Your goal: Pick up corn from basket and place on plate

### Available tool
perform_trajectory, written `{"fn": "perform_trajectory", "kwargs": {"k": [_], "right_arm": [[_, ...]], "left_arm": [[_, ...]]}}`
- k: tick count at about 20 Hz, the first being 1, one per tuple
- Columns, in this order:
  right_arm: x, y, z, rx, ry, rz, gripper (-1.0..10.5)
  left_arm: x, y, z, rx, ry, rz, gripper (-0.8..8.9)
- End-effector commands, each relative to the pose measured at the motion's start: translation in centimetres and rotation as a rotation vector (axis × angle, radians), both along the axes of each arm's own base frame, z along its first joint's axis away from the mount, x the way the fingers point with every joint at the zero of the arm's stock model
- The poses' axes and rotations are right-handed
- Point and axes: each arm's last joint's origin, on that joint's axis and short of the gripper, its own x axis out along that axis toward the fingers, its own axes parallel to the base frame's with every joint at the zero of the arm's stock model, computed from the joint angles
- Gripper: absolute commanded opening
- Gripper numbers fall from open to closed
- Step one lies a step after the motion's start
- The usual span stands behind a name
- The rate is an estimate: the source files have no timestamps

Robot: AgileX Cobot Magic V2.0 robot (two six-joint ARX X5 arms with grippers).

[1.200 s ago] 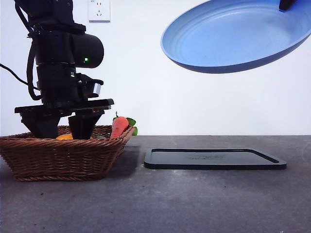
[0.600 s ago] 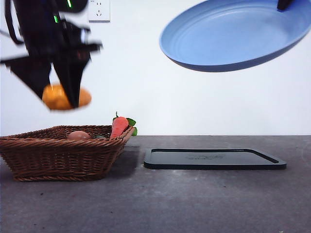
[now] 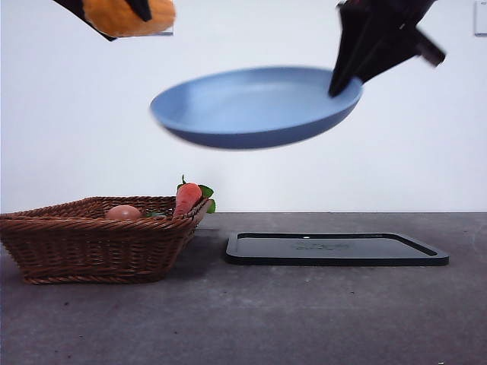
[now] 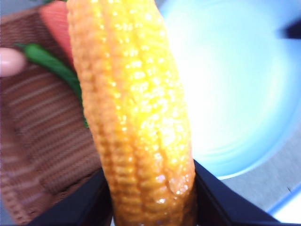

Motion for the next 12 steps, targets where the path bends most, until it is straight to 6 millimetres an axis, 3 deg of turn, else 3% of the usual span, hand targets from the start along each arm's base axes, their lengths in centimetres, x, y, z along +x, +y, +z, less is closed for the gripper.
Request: {"fn": "perform_trajectory", "kwargs": {"k": [1,5,9,12], "right_arm": [[0.7,2.1,-0.7,0.026,0.03,0.016,0.0],[1.0,3.8,-1.3,0.089,0.052,0.047,0.0],[0.9,3.8,-1.3,0.095,0.063,0.04,0.0],[0.9,3.8,-1.4,0.091,0.072,0.042,0.0]], "left_arm": [[0.6,-1.7,-0.4,0.001,0.007,-0.044,1.11],[1.7,-4.5,-3.0,0.078,0.078,-0.122,1.11],[3.1,-6.7,-6.1,0.153,0.156,-0.16,1.13],[3.7,-7.5,-7.3,0.166,0.172,-0.165,1.36]]}}
